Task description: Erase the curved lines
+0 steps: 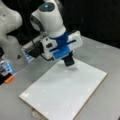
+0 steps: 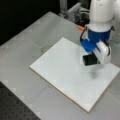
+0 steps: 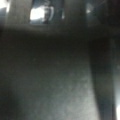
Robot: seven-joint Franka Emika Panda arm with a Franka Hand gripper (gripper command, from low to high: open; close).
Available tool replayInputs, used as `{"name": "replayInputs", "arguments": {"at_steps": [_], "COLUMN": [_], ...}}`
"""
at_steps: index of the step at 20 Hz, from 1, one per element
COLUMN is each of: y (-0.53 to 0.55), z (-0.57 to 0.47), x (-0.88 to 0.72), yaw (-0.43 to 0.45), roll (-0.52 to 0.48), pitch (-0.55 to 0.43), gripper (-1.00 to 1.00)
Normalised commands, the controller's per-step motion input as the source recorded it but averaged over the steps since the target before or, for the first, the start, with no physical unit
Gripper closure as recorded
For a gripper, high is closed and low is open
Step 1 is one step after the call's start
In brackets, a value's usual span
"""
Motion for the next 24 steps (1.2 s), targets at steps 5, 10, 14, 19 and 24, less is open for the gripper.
{"name": "replayInputs", "arguments": {"at_steps": [5,10,14,19,24], "y": [-0.5,-0.57,-0.51,-0.49,-0.49], "z": [0.25,0.3,0.24,0.19,0.18], "x": [0.2,0.3,0.37,0.4,0.35], "yaw": [0.397,0.516,0.469,0.445,0.435], "roll": [-0.189,-0.205,-0.139,-0.091,-0.058], "pitch": [0.275,0.305,0.308,0.296,0.299], "gripper": [1.0,1.0,1.0,1.0,1.0]}}
